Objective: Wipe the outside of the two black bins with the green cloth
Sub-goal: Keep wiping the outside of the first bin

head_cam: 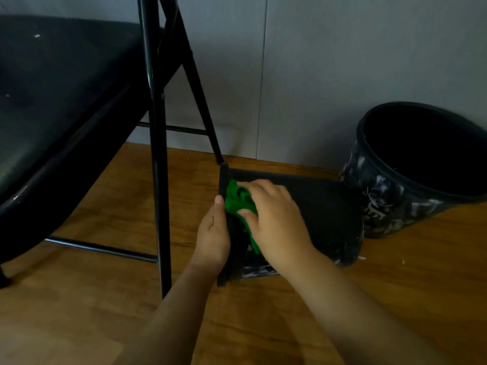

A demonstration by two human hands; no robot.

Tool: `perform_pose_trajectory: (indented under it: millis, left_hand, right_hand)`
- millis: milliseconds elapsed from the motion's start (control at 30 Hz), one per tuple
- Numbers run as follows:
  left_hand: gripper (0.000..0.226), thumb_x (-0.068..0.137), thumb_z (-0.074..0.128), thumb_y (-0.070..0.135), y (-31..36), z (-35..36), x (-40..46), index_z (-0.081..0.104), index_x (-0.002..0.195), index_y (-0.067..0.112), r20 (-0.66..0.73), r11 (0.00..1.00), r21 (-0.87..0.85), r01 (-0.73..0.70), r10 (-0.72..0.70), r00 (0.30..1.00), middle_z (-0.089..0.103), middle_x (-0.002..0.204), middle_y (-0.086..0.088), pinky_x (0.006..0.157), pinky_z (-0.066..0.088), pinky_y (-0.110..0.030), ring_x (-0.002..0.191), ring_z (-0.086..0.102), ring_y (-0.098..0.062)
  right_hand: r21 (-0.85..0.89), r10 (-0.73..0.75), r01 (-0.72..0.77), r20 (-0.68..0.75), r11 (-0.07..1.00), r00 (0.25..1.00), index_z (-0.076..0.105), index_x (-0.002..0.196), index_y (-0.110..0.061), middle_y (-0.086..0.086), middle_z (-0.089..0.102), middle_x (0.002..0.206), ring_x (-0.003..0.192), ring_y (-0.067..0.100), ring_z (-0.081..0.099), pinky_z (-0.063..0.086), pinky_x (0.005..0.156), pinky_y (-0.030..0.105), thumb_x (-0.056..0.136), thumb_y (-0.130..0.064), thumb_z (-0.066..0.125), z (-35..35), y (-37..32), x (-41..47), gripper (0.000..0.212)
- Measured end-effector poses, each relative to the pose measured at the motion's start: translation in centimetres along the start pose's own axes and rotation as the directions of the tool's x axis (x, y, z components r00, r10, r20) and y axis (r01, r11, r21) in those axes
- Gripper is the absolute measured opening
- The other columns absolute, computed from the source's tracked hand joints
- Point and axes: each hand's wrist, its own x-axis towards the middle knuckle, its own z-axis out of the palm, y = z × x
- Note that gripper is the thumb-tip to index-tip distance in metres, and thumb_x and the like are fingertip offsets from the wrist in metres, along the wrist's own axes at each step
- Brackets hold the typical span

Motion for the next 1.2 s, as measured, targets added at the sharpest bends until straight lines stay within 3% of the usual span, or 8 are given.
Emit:
perform_pose_trajectory:
  millis: [200, 400, 500, 633, 767, 900, 1100, 1200]
  left_hand:
    - [0.052, 0.105, 0.026, 0.044, -0.4, -0.1, -0.3, 0.066, 0.113, 0.013, 0.032, 0.998, -0.054, 0.033, -0.031, 0.999, 0.073, 0.097, -0.003, 0.065, 0.052, -0.011, 0.087, 0.07, -0.006]
    - [0.055, 0.106, 0.024, 0.044, -0.5, -0.2, -0.2, 0.067, 0.111, 0.01, 0.06, 0.998, -0.057, 0.014, -0.01, 0.998, 0.073, 0.096, -0.004, 0.073, 0.052, -0.016, 0.094, 0.069, -0.013]
    - [0.055, 0.104, 0.025, 0.049, -0.3, -0.1, -0.1, 0.066, 0.113, 0.014, 0.067, 0.996, -0.072, 0.056, -0.051, 0.996, 0.073, 0.099, -0.003, 0.068, 0.054, -0.016, 0.092, 0.071, -0.012]
    - [0.055, 0.101, 0.027, 0.055, 0.2, 0.1, 0.2, 0.067, 0.113, 0.019, 0.041, 0.992, -0.073, 0.101, -0.098, 0.994, 0.074, 0.103, -0.004, 0.084, 0.054, -0.031, 0.098, 0.071, -0.016]
    - [0.059, 0.101, 0.027, 0.054, 0.5, 0.0, 0.4, 0.069, 0.11, 0.012, 0.054, 0.992, -0.087, 0.087, -0.082, 0.995, 0.074, 0.103, -0.011, 0.094, 0.053, -0.039, 0.1, 0.07, -0.022]
    - [0.066, 0.091, 0.028, 0.066, 0.2, -0.6, -0.3, 0.07, 0.11, 0.018, 0.097, 0.991, -0.05, 0.121, -0.115, 0.989, 0.076, 0.101, -0.003, 0.083, 0.056, -0.03, 0.094, 0.072, -0.014]
    - [0.046, 0.1, 0.035, 0.046, -1.4, -0.1, -1.6, 0.068, 0.099, 0.014, -0.016, 1.0, 0.013, 0.013, -0.013, 1.0, 0.074, 0.084, 0.001, 0.067, 0.055, -0.017, 0.08, 0.071, -0.007]
    - [0.048, 0.102, 0.032, 0.045, -0.9, -0.1, -1.3, 0.065, 0.09, 0.011, -0.026, 0.999, 0.039, -0.031, 0.032, 0.999, 0.066, 0.074, 0.0, 0.06, 0.051, -0.018, 0.067, 0.063, -0.009]
  right_hand:
    - [-0.07, 0.165, -0.169, -0.065, 0.983, 0.984, 0.042, 0.141, -0.023, -0.004, 0.046, 0.138, 0.125, 0.02, 0.04, 0.041, 0.101, 0.038, 0.095, -0.03, 0.054, -0.8, 1.5, 1.2, 0.047]
    - [0.027, -0.056, 0.053, 0.117, 0.998, 0.992, 0.042, 0.139, -0.033, -0.014, 0.044, 0.138, 0.128, 0.01, 0.036, 0.037, 0.106, 0.032, 0.093, -0.026, 0.057, -1.0, 0.8, -1.5, 0.049]
    - [-0.035, -0.008, 0.01, 0.055, 0.999, 0.998, 0.043, 0.139, -0.032, -0.013, 0.045, 0.137, 0.128, 0.011, 0.037, 0.039, 0.106, 0.035, 0.091, -0.025, 0.059, -1.2, 2.4, -1.7, 0.051]
    - [-0.046, 0.14, -0.146, -0.111, 0.988, 0.984, 0.041, 0.142, -0.03, -0.009, 0.044, 0.139, 0.129, 0.015, 0.038, 0.039, 0.107, 0.038, 0.09, -0.027, 0.057, -0.3, 1.9, -1.6, 0.054]
    - [-0.004, -0.023, 0.023, 0.014, 1.0, 1.0, 0.043, 0.141, -0.028, -0.008, 0.047, 0.137, 0.128, 0.016, 0.041, 0.042, 0.106, 0.039, 0.087, -0.027, 0.058, 1.1, 0.2, -4.3, 0.057]
    - [-0.073, -0.001, -0.003, -0.054, 0.997, 0.999, 0.045, 0.14, -0.027, -0.006, 0.049, 0.134, 0.125, 0.018, 0.044, 0.045, 0.101, 0.039, 0.083, -0.023, 0.063, 0.9, 2.1, -4.0, 0.06]
    - [-0.046, 0.132, -0.139, -0.136, 0.989, 0.982, 0.042, 0.142, -0.027, -0.005, 0.046, 0.136, 0.125, 0.018, 0.041, 0.045, 0.102, 0.038, 0.085, -0.026, 0.063, 1.5, 1.7, -3.4, 0.061]
    - [-0.002, 0.071, -0.071, -0.07, 0.997, 0.995, 0.041, 0.141, -0.029, -0.008, 0.046, 0.136, 0.126, 0.016, 0.041, 0.043, 0.103, 0.036, 0.083, -0.03, 0.057, 2.0, 0.5, -4.5, 0.06]
